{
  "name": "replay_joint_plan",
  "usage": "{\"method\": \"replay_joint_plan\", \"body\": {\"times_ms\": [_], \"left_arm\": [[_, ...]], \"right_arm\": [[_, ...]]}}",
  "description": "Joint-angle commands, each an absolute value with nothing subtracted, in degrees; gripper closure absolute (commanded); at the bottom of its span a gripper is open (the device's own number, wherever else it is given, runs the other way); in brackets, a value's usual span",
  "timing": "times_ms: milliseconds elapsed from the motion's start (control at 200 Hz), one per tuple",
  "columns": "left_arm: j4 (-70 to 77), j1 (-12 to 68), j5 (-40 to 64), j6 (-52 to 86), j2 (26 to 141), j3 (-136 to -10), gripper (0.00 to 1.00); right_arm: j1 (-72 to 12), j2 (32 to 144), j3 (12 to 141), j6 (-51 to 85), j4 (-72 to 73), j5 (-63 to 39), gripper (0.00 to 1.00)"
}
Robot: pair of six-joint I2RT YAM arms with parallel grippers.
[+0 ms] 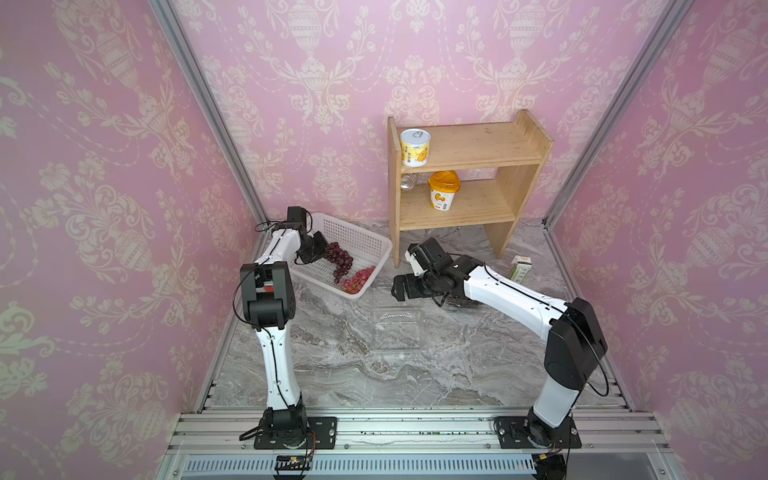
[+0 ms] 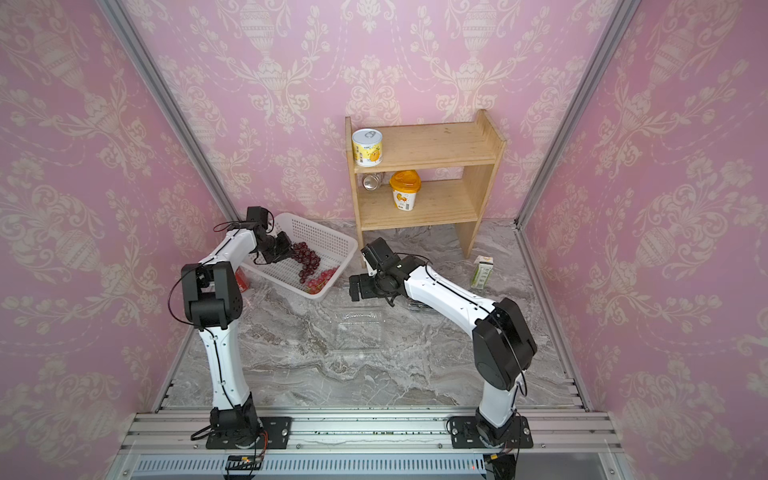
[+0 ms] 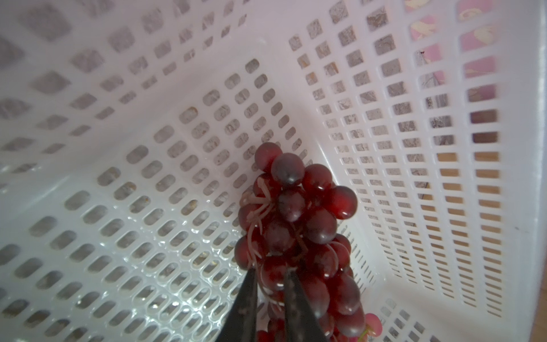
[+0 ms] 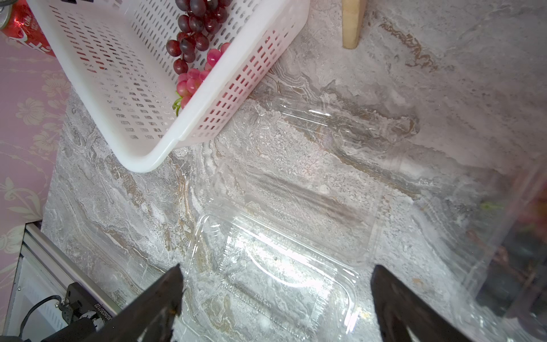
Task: Pack grapes into containers
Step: Pick up the grape from the basket.
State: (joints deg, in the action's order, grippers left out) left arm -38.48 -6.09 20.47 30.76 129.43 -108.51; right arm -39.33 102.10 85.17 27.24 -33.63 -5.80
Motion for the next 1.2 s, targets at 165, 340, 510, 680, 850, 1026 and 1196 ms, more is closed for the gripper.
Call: {"method": "replay_joint_plan", "body": {"times_ms": [165,340,510,680,850,1026,1196], "left_arm": [[-39.07,-5.71,19.67,31.28,129.74,-107.86,0.86],[-39.28,-5.71,19.68,31.38,130.1,-108.53,0.87],[-39.84,-5.69,19.41,30.87,130.18,-108.76,0.89],[-39.47,-5.71,19.68,31.15,130.52,-108.61,0.91],[-39.11,-5.71,19.68,31.46,130.59,-108.88,0.93],[-39.65,-5.71,19.93,31.38,130.69,-109.73,1.0],[-40.49,-5.71,19.68,30.55,129.69,-110.11,1.0]], "right_arm": [[-38.87,102.31,85.61,28.7,-33.46,-5.92,0.0],[-38.88,102.21,85.39,28.69,-33.4,-5.71,0.0],[-38.86,102.47,85.79,28.83,-33.48,-5.8,0.0],[-38.92,102.39,85.54,28.72,-33.44,-5.67,0.0],[-38.89,102.3,85.34,28.74,-33.41,-5.63,0.0],[-38.92,102.57,85.87,28.56,-33.72,-5.65,0.0],[-38.87,102.82,86.22,28.56,-33.72,-5.8,0.0]]}}
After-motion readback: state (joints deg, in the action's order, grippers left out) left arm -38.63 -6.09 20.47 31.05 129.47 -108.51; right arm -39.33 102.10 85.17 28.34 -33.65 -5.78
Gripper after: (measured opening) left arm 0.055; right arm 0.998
